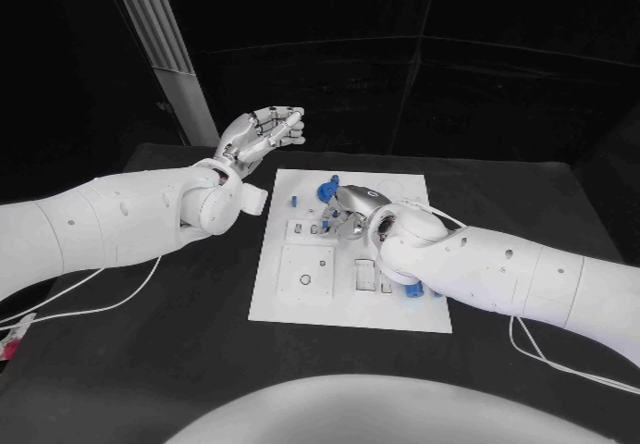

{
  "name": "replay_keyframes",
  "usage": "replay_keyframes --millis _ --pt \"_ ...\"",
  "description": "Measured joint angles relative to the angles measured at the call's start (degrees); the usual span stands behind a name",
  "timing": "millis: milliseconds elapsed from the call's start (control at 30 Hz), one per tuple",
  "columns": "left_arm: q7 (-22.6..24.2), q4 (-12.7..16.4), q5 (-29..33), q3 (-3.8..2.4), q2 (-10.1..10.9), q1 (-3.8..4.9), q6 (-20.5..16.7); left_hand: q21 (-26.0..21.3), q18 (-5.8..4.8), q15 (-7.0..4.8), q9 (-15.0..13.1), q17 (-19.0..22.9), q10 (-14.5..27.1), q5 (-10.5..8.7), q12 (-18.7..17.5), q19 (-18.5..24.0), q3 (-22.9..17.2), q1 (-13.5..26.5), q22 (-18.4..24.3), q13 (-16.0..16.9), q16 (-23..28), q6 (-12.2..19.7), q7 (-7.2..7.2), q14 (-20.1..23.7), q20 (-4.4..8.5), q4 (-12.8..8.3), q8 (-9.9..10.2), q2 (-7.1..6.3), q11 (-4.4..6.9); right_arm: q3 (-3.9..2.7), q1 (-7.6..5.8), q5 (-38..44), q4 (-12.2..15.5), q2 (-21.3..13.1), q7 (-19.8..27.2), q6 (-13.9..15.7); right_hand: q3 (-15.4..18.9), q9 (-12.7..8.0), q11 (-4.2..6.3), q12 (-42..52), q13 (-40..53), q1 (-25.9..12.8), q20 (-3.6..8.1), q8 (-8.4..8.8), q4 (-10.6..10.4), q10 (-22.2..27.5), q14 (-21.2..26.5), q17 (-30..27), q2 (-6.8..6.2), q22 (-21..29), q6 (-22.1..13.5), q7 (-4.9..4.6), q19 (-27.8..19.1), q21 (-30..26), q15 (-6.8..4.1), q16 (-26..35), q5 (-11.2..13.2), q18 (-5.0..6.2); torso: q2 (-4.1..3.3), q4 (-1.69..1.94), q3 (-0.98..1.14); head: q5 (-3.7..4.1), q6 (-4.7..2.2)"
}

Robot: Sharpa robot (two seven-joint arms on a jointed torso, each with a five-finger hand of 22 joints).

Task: Assemble the parts on the task board

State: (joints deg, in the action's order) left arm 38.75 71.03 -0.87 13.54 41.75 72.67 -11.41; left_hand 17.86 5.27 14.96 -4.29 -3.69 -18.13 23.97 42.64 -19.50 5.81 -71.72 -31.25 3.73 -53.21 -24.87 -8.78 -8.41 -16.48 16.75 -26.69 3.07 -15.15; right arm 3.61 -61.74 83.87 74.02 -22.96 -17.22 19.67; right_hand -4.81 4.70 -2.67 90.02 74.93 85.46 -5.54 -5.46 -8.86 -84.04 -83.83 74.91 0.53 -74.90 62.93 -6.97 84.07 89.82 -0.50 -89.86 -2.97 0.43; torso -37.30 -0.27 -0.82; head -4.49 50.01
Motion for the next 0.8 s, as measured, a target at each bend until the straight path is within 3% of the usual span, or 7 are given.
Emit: replay_keyframes --millis 467,633,800 --pt "0.0 0.0 0.0 0.0 0.3 0.02 0.0 0.0 0.0 0.0 0.0 0.0 0.0 0.22 0.0 0.0 0.0 -0.2 0.0 0.0 0.0 0.0 0.0 0.0 0.0 0.0 -0.2 0.21 0.0 -0.03 0.11 0.0 -0.4 0.0 0.1 -0.6 0.7 -0.5 -0.44 0.0 0.0 -0.8 -0.4 1.43 0.1 0.0 -0.2 0.0 -0.75 0.0 -1.8 -0.81 0.0 0.0 0.21 0.0 0.0 0.0 0.06 0.01 0.01 0.25 0.0" --pt "0.0 0.0 0.0 0.0 0.3 0.04 0.0 0.0 0.0 0.0 0.0 0.0 0.0 0.24 0.0 0.0 0.0 -0.2 0.0 0.0 0.0 0.0 0.0 0.0 0.0 0.0 -0.2 0.22 0.0 0.0 0.19 0.0 -0.4 -0.1 0.1 -0.7 1.1 -0.8 -1.16 0.0 0.0 -1.2 -0.81 1.69 0.0 0.1 -0.2 0.0 -1.2 0.0 -3.5 -1.37 0.0 0.0 0.62 0.0 0.0 -0.01 0.05 0.02 0.01 0.7 0.0" --pt "0.0 0.0 0.0 0.0 0.3 0.04 0.0 0.0 0.0 0.0 0.0 0.0 0.0 0.24 0.0 0.2 0.0 -0.2 0.0 0.0 0.0 0.0 0.0 0.0 -0.18 0.0 -0.2 0.22 0.0 0.0 0.2 0.0 -0.4 -0.2 0.1 -0.7 1.4 -0.8 -1.57 0.0 0.0 -1.7 -1.04 1.69 0.2 0.1 -0.2 0.0 -1.65 0.0 -4.6 -1.85 -0.2 0.0 1.02 0.0 0.0 0.0 0.04 0.02 0.02 0.6 0.01"
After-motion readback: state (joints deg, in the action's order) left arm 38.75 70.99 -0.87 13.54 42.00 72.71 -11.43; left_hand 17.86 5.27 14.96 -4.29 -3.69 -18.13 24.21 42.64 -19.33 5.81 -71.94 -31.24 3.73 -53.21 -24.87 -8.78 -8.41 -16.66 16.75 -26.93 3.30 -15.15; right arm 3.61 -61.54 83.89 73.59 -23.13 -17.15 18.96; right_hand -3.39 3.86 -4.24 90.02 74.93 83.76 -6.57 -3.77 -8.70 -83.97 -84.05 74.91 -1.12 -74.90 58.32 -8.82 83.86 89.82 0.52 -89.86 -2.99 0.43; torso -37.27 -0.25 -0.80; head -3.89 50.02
